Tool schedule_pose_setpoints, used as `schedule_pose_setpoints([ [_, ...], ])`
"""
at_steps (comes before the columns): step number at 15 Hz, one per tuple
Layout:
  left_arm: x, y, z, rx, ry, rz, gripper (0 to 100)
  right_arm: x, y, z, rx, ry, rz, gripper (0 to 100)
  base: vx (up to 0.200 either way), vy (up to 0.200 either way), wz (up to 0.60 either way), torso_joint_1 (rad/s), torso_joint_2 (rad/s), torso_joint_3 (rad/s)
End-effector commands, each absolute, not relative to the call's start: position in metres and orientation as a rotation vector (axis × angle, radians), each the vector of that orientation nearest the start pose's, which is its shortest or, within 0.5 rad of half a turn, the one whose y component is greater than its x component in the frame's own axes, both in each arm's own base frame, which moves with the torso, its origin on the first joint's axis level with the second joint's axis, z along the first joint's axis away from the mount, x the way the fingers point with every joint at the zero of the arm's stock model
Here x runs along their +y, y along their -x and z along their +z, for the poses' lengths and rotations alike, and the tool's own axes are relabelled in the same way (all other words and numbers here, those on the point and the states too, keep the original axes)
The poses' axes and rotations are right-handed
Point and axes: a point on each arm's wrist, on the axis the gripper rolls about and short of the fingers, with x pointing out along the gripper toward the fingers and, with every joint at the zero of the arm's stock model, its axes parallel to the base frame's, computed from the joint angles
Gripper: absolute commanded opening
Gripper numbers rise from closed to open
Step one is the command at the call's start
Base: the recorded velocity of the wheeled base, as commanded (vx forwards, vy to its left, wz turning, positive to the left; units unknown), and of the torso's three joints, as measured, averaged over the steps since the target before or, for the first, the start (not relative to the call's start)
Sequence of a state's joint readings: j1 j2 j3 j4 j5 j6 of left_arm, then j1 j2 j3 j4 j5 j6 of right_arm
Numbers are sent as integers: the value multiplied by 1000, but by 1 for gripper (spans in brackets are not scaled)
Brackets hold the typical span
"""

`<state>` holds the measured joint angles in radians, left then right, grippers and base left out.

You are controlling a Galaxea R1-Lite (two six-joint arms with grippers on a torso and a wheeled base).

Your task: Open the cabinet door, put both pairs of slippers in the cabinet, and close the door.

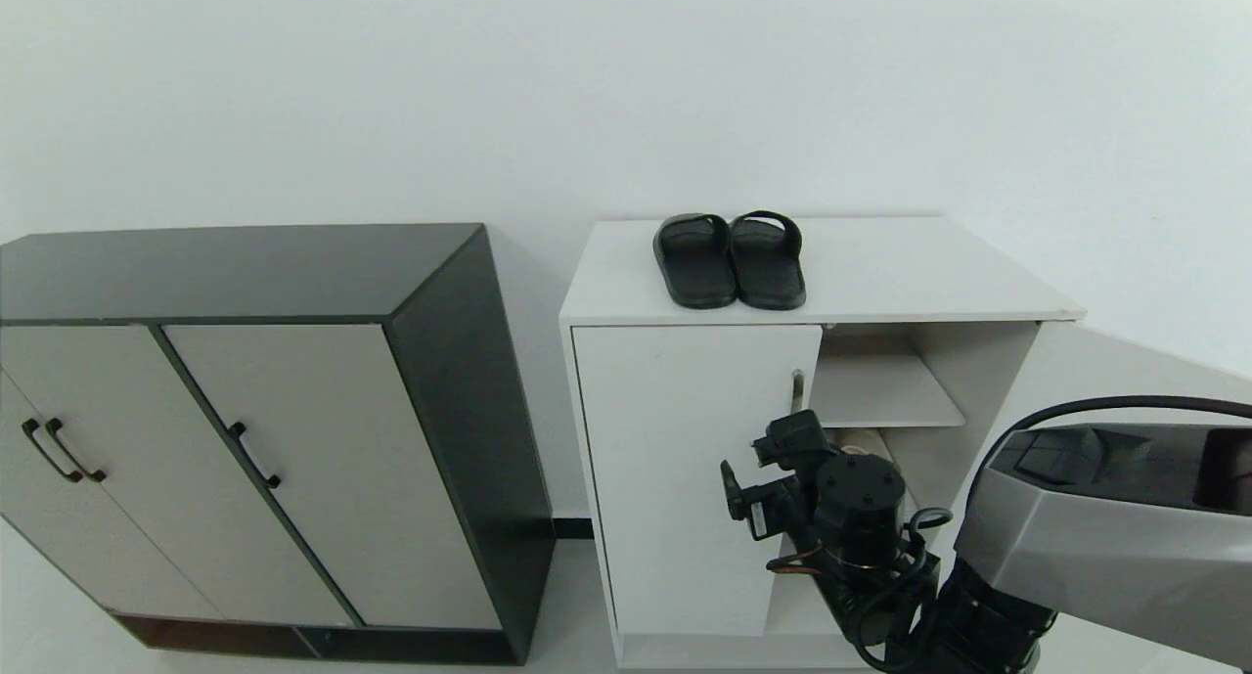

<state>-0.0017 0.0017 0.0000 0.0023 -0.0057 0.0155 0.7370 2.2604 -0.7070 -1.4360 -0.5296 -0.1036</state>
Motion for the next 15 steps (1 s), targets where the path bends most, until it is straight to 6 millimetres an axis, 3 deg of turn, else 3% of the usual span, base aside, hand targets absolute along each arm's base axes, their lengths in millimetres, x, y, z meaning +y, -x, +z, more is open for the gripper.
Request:
schedule_pose_setpoints([
  [1, 0, 23, 75, 3, -15, -8, 0, 240, -280, 44, 89, 178, 214, 100, 0, 0, 0, 212, -525, -310],
  [5, 0, 23, 75, 5, -15, -8, 0, 240, -280, 43, 82, 180, 220, 100, 0, 0, 0, 199, -470, -266],
  [11, 0, 23, 75, 5, -15, -8, 0, 236, -281, 41, 32, 237, 235, 100, 0, 0, 0, 23, -50, -30],
  [13, 0, 23, 75, 5, -17, -9, 0, 242, -278, 64, 21, 226, 249, 100, 0, 0, 0, 0, 0, 0],
  [15, 0, 23, 75, 5, -15, -9, 0, 250, -271, 113, 86, 160, 272, 100, 0, 0, 0, 0, 0, 0],
])
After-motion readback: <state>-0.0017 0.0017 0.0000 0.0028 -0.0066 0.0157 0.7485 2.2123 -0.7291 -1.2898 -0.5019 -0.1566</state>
